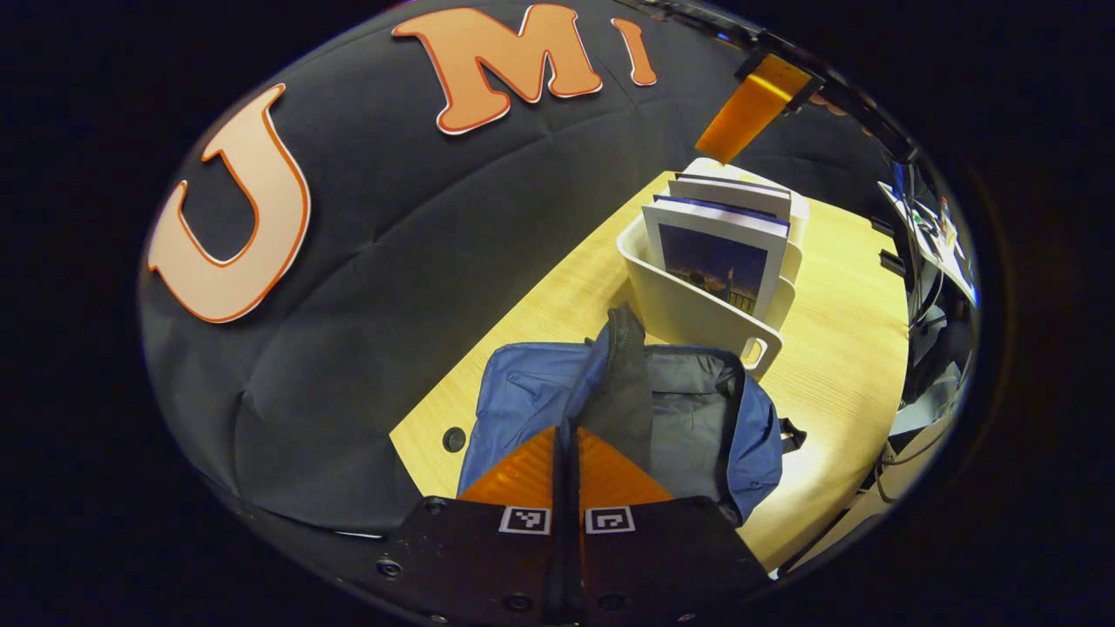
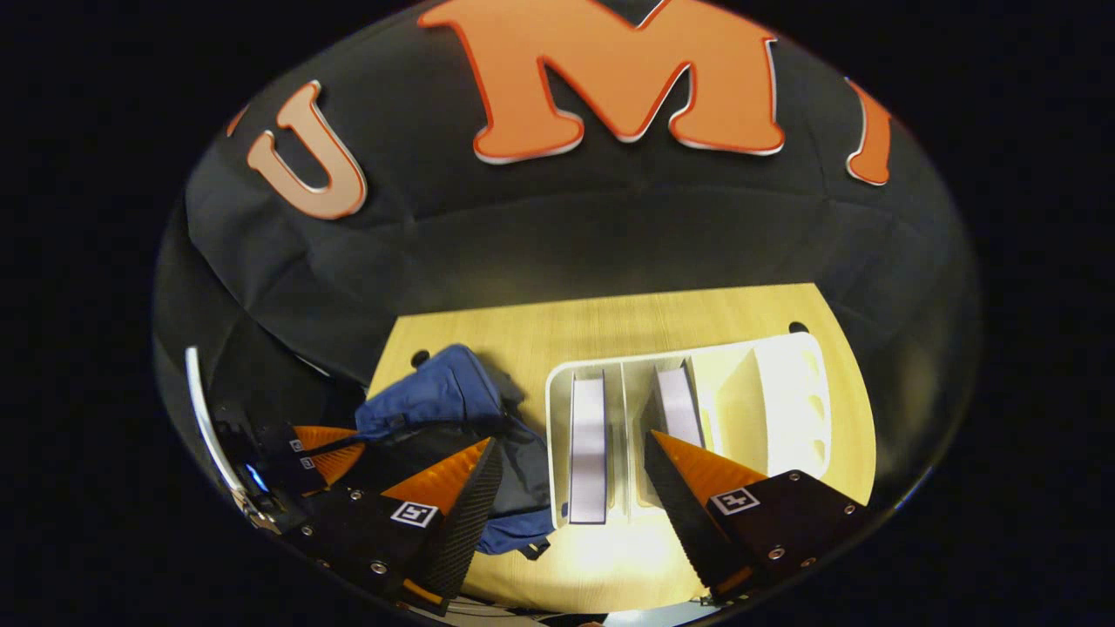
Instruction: Open the schoolbag, grab two books from the bookshelf and put them into the schoolbag.
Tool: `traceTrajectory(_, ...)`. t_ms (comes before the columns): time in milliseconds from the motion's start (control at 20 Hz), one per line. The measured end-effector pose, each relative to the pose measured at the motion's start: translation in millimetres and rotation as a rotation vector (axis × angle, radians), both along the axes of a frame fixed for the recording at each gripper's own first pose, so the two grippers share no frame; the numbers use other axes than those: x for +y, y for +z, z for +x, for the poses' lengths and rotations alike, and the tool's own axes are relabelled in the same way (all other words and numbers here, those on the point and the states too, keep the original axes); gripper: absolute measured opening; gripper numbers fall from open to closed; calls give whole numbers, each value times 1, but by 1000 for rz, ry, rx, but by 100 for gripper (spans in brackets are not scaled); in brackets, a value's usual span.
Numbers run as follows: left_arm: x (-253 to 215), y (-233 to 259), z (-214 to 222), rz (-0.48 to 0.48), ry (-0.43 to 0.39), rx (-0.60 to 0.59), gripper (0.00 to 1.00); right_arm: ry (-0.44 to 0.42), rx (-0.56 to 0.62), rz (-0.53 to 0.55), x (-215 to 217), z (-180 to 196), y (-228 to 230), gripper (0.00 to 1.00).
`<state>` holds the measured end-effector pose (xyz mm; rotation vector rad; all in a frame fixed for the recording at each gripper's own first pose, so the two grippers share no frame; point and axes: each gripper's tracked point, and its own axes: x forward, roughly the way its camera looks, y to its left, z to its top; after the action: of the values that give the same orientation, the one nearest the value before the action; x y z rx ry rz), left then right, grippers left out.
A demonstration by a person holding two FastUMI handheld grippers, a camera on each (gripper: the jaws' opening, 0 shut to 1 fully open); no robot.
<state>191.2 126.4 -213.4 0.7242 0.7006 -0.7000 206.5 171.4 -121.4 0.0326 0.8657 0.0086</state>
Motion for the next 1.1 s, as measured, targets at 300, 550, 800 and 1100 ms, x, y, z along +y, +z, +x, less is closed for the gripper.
traceTrajectory(300,5,-8,6,-10,-19,42,0,-14,145,-110,-12,16,-49,98)
traceTrajectory(550,5,-8,10,8,-35,40,1,-29,212,-153,-18,24,-75,98)
traceTrajectory(800,6,-6,10,15,-41,38,1,-22,255,-165,-17,28,-91,83)
traceTrajectory(1100,6,-11,11,16,-38,57,1,-37,289,-189,-22,25,-97,46)
